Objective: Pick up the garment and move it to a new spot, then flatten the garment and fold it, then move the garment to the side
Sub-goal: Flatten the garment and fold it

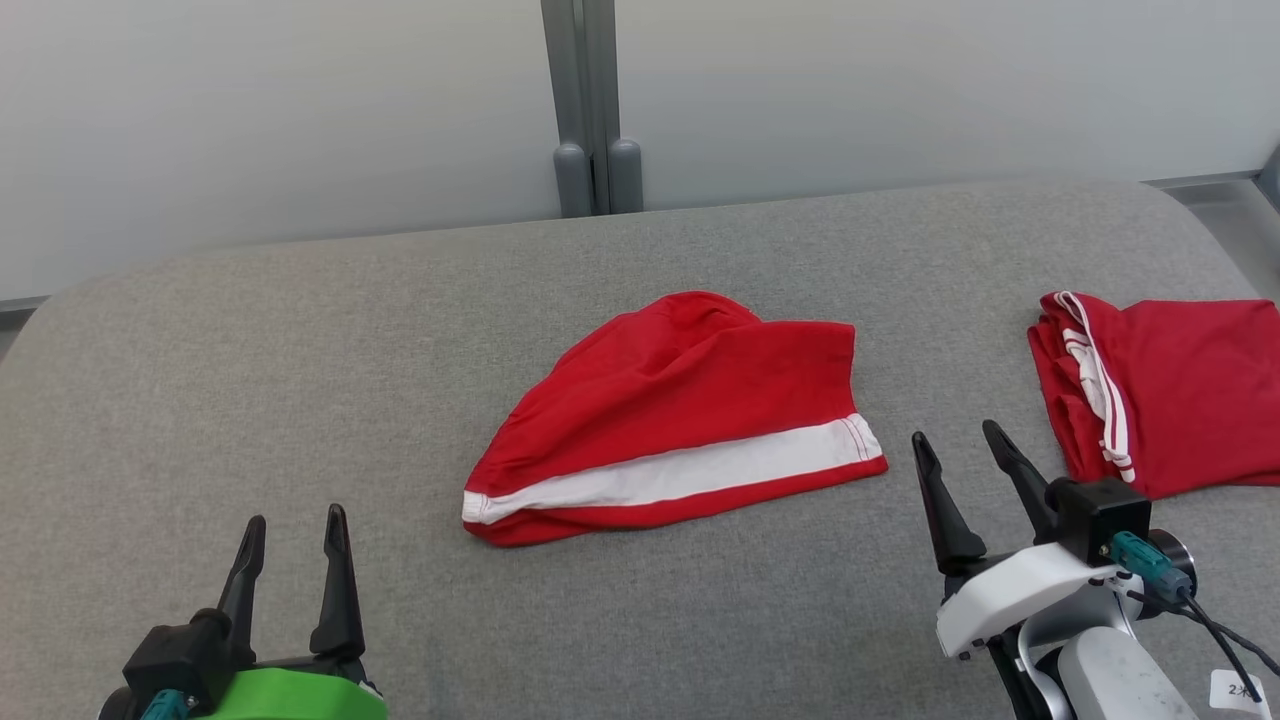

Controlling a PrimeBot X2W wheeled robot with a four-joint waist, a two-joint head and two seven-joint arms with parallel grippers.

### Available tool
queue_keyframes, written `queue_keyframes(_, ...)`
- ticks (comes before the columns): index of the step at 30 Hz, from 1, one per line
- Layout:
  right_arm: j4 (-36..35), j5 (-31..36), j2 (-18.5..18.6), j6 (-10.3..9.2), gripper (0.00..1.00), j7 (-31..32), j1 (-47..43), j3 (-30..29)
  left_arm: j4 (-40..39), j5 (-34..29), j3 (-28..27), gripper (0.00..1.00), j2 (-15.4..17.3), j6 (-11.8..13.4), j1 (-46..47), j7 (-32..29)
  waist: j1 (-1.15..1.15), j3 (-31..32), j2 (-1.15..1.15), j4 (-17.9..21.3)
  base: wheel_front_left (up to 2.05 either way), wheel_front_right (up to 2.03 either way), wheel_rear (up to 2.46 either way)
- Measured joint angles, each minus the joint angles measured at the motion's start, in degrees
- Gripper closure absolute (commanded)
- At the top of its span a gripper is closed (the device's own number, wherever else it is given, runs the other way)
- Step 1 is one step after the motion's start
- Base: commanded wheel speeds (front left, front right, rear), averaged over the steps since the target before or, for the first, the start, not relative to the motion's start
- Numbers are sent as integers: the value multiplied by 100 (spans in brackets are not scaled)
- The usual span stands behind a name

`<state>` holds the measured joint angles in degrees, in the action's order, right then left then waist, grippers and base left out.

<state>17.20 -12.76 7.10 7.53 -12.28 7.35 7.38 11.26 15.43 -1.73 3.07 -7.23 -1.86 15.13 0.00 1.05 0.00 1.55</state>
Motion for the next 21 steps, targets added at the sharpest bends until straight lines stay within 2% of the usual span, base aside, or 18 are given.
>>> queue_keyframes(9, -49, -24, 41, 0, 0, 30, 69, 32, -46, -14, 56, 0, -10, -7, 7, 0, 0, -89, 0, 10, 0, 0, 0)
queue_keyframes(13, -53, -76, 87, 0, 0, 321, 244, 53, 388, 169, 454, 0, 24, -8, 102, 1, 0, -173, 0, 1, 0, 0, 0)
queue_keyframes(18, 182, -224, 94, 0, 0, 1291, 724, 145, 1210, 605, 1098, 0, 335, -14, 758, -208, 0, -402, 0, 2, 0, 0, 0)
queue_keyframes(21, 470, -337, 94, 0, 0, 1895, 1074, 159, 1604, 835, 1376, 0, 392, -14, 1179, -413, 0, -572, 0, 10, 0, 0, 0)
